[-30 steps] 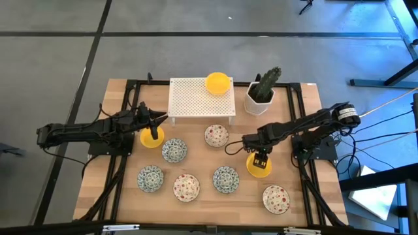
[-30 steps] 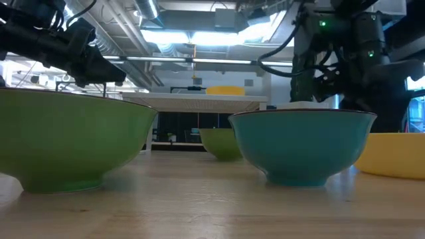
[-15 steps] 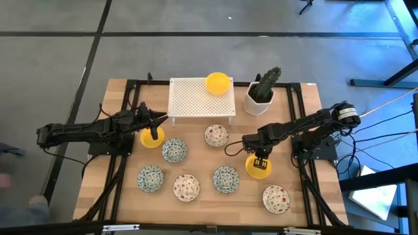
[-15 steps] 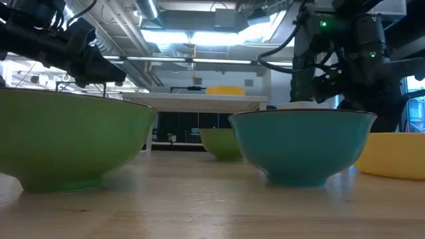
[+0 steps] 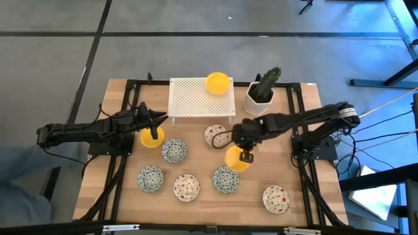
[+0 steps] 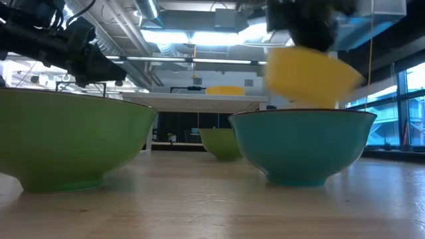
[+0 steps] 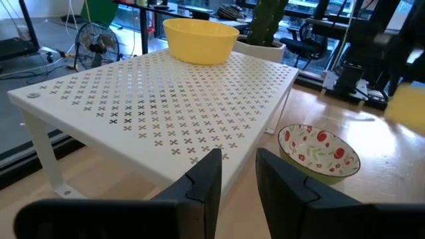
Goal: Pick & Place Mini bowls
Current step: Stack the right yellow bowl on top of the yellow bowl on the shelf
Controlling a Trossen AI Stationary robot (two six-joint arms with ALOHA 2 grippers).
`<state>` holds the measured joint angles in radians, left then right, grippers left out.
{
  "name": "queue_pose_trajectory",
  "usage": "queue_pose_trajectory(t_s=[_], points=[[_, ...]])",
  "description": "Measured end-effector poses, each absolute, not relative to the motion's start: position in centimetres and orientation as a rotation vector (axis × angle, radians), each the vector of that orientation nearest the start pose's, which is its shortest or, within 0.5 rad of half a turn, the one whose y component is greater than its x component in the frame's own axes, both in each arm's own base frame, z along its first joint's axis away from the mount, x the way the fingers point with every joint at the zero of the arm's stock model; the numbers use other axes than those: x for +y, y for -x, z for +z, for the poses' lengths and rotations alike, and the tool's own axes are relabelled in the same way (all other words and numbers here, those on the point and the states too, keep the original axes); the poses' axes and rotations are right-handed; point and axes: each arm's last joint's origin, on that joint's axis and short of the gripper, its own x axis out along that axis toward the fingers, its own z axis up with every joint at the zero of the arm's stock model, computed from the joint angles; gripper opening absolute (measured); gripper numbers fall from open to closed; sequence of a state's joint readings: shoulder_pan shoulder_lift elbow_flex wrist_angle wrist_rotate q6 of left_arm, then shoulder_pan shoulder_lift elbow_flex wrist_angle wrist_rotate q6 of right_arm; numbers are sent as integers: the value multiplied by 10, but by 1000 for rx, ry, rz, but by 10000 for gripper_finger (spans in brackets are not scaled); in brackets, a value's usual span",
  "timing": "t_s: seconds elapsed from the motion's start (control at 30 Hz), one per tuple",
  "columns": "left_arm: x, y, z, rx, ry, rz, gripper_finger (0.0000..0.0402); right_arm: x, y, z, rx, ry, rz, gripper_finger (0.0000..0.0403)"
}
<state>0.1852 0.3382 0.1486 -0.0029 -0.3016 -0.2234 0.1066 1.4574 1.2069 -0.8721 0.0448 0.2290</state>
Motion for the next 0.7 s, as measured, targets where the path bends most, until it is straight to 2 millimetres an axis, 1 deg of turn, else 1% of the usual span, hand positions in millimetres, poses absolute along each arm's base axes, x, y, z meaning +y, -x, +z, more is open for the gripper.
queue_pose_trajectory(t_s=[0.13, 0.23, 0.33, 0.43, 0.53, 0.6, 0.7], points=[[30, -113, 186, 140, 207, 504, 88, 26, -293, 319, 961, -12, -144, 7], [30, -113, 186, 140, 207, 500, 88, 15, -297, 350, 840, 74, -282, 7], [30, -113, 186, 132, 207, 509, 88, -6, -301, 381, 701, 133, -441, 8], [30, -113, 188, 106, 207, 520, 88, -39, -308, 406, 596, 133, -547, 8], [30, -114, 191, 83, 209, 514, 88, -77, -319, 420, 572, 142, -653, 8], [30, -114, 191, 79, 210, 508, 88, -101, -327, 421, 595, 146, -717, 8], [30, -114, 191, 81, 212, 487, 88, -131, -336, 414, 669, 139, -781, 8]])
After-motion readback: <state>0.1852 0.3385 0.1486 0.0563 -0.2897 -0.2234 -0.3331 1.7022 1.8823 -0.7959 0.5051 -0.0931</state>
